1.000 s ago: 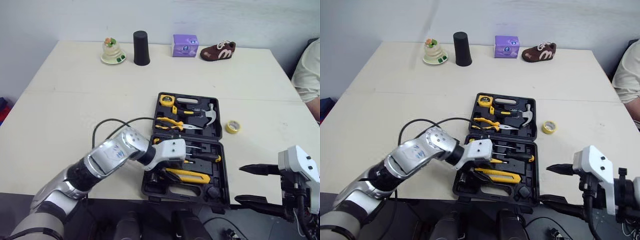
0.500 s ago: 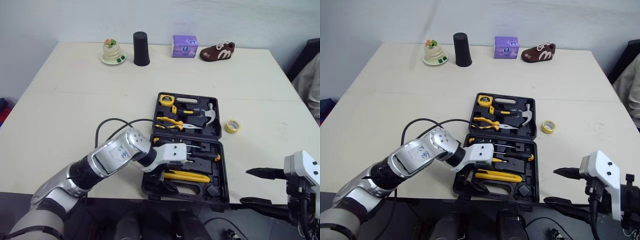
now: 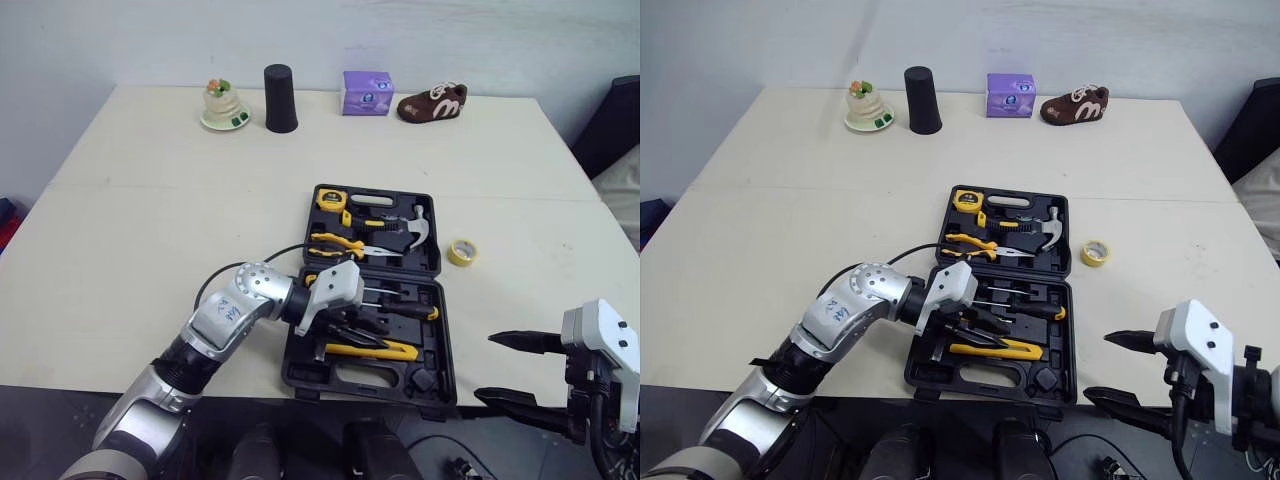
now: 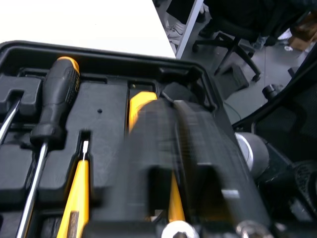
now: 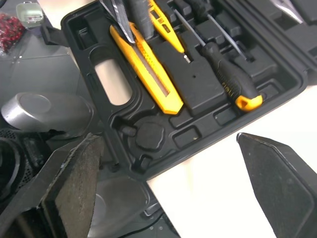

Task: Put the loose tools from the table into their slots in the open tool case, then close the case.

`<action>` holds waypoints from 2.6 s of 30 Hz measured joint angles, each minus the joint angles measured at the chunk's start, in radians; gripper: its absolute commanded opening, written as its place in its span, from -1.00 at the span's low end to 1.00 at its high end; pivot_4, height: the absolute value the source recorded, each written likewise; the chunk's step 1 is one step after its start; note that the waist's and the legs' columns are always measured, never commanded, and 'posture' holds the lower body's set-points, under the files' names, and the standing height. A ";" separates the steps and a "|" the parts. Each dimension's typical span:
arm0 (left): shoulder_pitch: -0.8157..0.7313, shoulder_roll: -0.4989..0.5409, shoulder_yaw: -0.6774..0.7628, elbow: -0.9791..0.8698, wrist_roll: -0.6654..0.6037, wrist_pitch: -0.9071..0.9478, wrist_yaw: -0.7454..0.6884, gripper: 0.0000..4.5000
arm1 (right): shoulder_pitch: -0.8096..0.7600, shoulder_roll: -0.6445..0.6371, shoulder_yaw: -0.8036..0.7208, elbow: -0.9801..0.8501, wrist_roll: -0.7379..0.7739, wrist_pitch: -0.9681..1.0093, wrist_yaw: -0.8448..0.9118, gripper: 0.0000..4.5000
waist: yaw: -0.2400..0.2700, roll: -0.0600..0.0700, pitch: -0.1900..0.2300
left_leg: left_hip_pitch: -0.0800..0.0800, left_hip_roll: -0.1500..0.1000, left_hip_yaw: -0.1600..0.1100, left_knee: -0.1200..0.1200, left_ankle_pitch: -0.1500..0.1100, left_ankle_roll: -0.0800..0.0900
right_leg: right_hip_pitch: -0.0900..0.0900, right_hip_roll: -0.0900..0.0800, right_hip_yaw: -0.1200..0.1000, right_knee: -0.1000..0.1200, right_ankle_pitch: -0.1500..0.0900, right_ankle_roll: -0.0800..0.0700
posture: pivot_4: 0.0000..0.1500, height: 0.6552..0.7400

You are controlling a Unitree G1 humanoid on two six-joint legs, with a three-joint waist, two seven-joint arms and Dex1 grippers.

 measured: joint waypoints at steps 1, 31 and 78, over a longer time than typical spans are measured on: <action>0.000 0.000 -0.006 0.015 0.015 -0.016 -0.004 -0.98 | -0.005 0.000 0.011 0.001 -0.003 -0.005 -0.002 1.00 | 0.000 0.000 0.000 | 0.000 0.000 0.000 0.000 0.000 0.000 | 0.000 0.000 0.000 0.000 0.000 0.000 | 1.00 0.77; 0.040 0.054 -0.009 0.120 0.073 -0.152 -0.102 -0.58 | -0.080 -0.008 0.095 0.107 -0.099 -0.051 -0.020 1.00 | -0.022 -0.001 -0.010 | 0.015 0.006 0.000 -0.003 -0.008 0.007 | 0.015 -0.003 -0.002 -0.003 -0.002 -0.003 | 1.00 0.77; -0.045 0.291 0.462 -0.179 -0.307 0.111 0.026 0.99 | -1.350 0.068 1.123 1.254 -0.871 -0.541 0.256 1.00 | -0.054 0.011 0.004 | 0.002 0.005 0.010 0.002 -0.003 -0.006 | -0.006 0.000 -0.007 0.006 -0.003 -0.005 | 1.00 0.77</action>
